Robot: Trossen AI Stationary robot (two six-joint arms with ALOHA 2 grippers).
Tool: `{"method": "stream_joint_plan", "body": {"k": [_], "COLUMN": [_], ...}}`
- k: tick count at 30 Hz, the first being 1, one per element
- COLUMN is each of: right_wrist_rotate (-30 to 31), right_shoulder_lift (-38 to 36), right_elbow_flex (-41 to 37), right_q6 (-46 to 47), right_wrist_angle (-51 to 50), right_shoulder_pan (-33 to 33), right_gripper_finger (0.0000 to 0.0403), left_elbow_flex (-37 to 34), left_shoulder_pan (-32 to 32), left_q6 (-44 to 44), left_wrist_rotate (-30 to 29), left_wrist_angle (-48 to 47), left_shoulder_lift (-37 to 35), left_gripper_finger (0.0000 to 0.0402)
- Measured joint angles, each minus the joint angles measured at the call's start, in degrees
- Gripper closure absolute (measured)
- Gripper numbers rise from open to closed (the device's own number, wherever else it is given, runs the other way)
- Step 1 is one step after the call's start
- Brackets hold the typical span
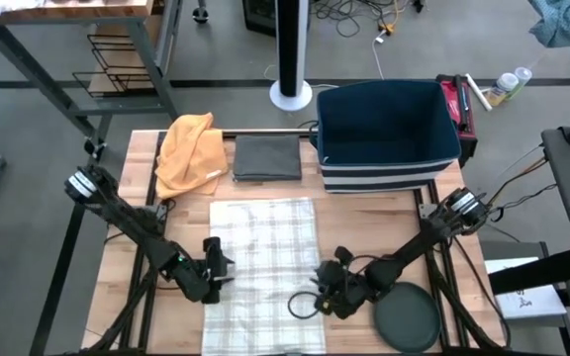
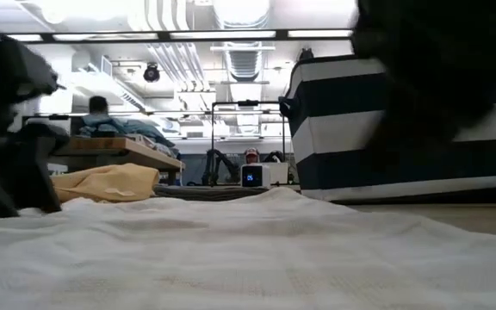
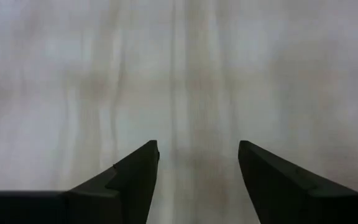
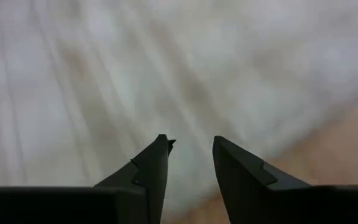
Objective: Fold kitchen towel into neat rectangle
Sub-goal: Fold the white patterned towel
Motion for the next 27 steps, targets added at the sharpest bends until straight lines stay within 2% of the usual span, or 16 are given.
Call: {"method": "stream_joint_plan", "body": {"k": [2,6,9,11,13,16,22,27], "right_wrist_rotate": [4.60,8.35,14.16,16.22,16.56,16.82,19.48,21.51], "right_shoulder_lift": [0.09,0.17,1.37,3.04,5.39,10.50,16.31,14.41], "right_elbow_flex": [0.50,-0.45,-3.24,-5.09,-6.74,-7.89,-8.47,-8.99], "right_q6": [-1.27,-0.75,-1.29,-6.43,-11.69,-14.81,-5.21,-2.62], "right_wrist_angle": [0.02,1.70,9.77,17.28,25.49,31.63,33.34,31.81], "right_shoulder_pan": [-1.24,-6.08,-10.21,-12.71,-14.94,-17.48,-17.10,-14.92], "right_gripper_finger": [0.0281,0.0291,0.0300,0.0307,0.0315,0.0330,0.0367,0.0385], "left_elbow_flex": [1.56,3.51,4.28,3.86,2.90,1.87,-0.07,-1.70], "left_shoulder_pan": [0.18,0.70,1.83,2.64,3.15,3.13,3.10,2.64], "left_q6": [3.74,10.58,11.86,11.46,10.21,7.30,-3.95,-9.85], "left_wrist_rotate": [-3.57,-9.79,-12.27,-12.38,-12.59,-12.59,-13.12,-15.04], "left_wrist_angle": [1.49,1.41,3.30,5.17,8.24,8.83,8.43,9.91], "left_shoulder_lift": [-1.96,-2.97,-2.44,-0.79,1.41,5.51,12.29,15.42], "left_gripper_finger": [0.0183,0.0182,0.0189,0.0194,0.0199,0.0206,0.0214,0.0212]}}
